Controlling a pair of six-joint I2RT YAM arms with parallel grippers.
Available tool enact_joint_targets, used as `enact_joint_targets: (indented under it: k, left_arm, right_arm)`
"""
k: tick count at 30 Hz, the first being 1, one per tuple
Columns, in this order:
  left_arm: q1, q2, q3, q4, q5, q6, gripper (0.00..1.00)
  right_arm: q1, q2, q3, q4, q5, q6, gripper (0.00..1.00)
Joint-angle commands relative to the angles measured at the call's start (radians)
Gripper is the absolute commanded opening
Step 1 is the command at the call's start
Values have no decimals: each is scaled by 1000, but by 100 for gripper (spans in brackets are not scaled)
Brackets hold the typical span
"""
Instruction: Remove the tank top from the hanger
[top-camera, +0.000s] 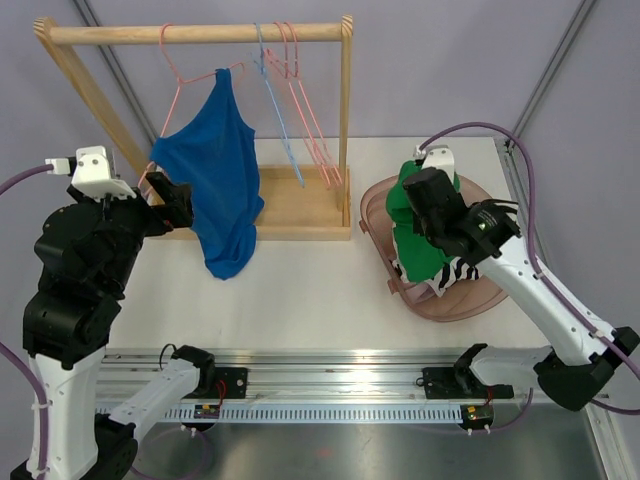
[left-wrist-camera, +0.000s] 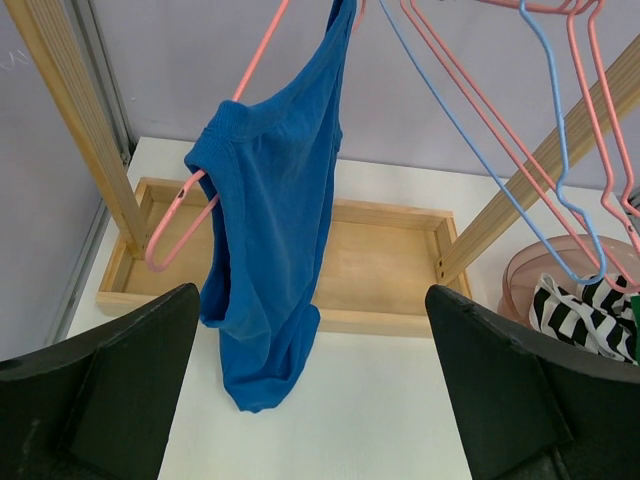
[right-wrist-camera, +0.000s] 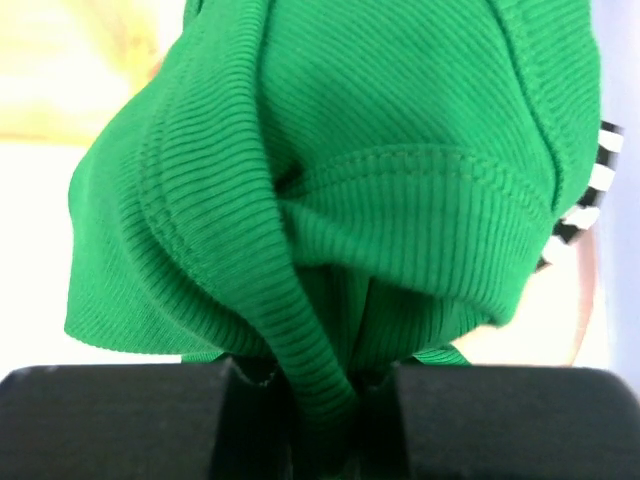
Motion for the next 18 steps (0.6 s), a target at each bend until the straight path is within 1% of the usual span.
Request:
enact_joint_targets:
  k: [1, 2, 3, 4, 6, 7, 8, 9, 11, 13, 15, 18]
  left_arm:
    - [4, 16, 46, 41, 4, 2, 99]
    - [4, 22, 49, 44, 5, 0, 99]
    - [4, 25, 54, 46, 7, 2, 99]
    - [4, 40, 58, 46, 1, 3, 99]
    - [4, 63, 86, 37, -27, 2, 99]
    - [4, 97, 101, 26, -34, 0, 99]
    - [4, 114, 117, 15, -41, -1, 99]
    - [4, 132, 138, 1, -54, -3, 99]
    - [4, 178, 193, -8, -71, 2, 99]
    - [5, 206, 250, -12, -96, 16, 99]
    - [5, 249, 285, -8, -111, 34, 99]
    - [5, 297, 319, 33, -145, 74, 99]
  right_arm:
    - [-127, 63, 4, 112, -30, -74, 0]
    - [-198, 78, -4, 149, -56, -81, 0]
    - [-241, 94, -15, 172, -94, -85, 1]
    - [-273, 127, -36, 193, -175, -88, 2]
    - [-345, 167, -65, 275, -261, -94, 4]
    - [-356, 216, -91, 293, -321, -93, 5]
    - [-364, 241, -104, 337, -336, -90, 5]
    - [-369, 268, -111, 353, -352, -88, 9]
    - [-367, 339, -116, 373, -366, -79, 24]
    - [-369, 365, -98, 361, -343, -65, 65]
    - [-369, 348, -90, 344, -320, -58, 99]
    - [-367, 278, -73, 306, -265, -39, 100]
